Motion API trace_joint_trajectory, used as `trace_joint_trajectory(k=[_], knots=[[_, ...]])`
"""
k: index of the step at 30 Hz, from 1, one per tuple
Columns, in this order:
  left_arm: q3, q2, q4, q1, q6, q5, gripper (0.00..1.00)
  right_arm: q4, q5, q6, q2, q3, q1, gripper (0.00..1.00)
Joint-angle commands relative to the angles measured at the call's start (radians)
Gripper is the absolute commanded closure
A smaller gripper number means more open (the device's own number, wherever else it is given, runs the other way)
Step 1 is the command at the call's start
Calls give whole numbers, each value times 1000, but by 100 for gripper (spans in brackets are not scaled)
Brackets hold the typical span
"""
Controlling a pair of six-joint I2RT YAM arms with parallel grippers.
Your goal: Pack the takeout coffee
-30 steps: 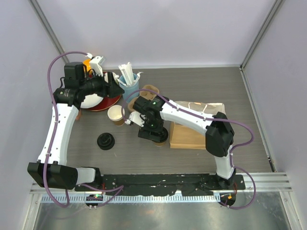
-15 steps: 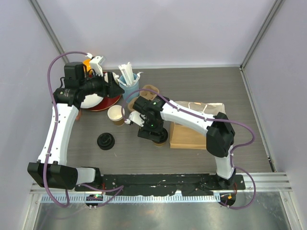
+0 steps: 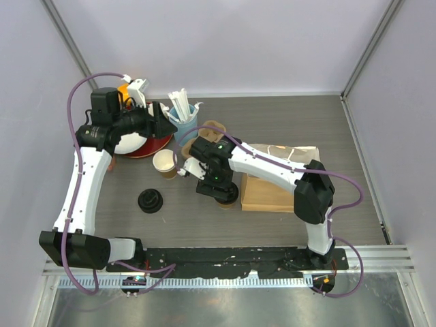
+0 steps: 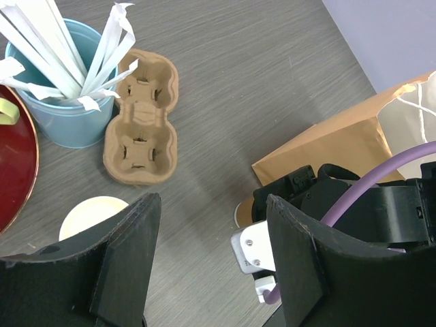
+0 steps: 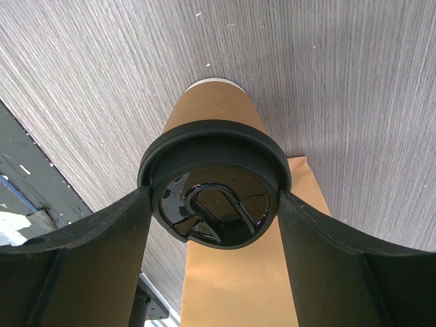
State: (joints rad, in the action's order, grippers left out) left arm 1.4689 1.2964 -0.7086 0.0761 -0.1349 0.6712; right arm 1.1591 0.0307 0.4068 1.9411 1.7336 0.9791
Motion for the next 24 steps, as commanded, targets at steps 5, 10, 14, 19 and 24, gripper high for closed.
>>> trace_joint_trajectory(k=[5,10,14,19,24], knots=[[2,-19,43,-4,-25,34,33,-9,12,-20,-70,10,3,31],[1,-19,46,-6,-26,37,33,-4,24,-33,-73,52,4,32],[1,-20,49,-4,-28,37,33,20,37,-43,-74,86,4,34],[1,-17,54,-4,-32,39,33,33,41,-60,-85,122,4,35],[2,-16,52,-4,-31,39,33,63,46,-83,-85,220,4,35]])
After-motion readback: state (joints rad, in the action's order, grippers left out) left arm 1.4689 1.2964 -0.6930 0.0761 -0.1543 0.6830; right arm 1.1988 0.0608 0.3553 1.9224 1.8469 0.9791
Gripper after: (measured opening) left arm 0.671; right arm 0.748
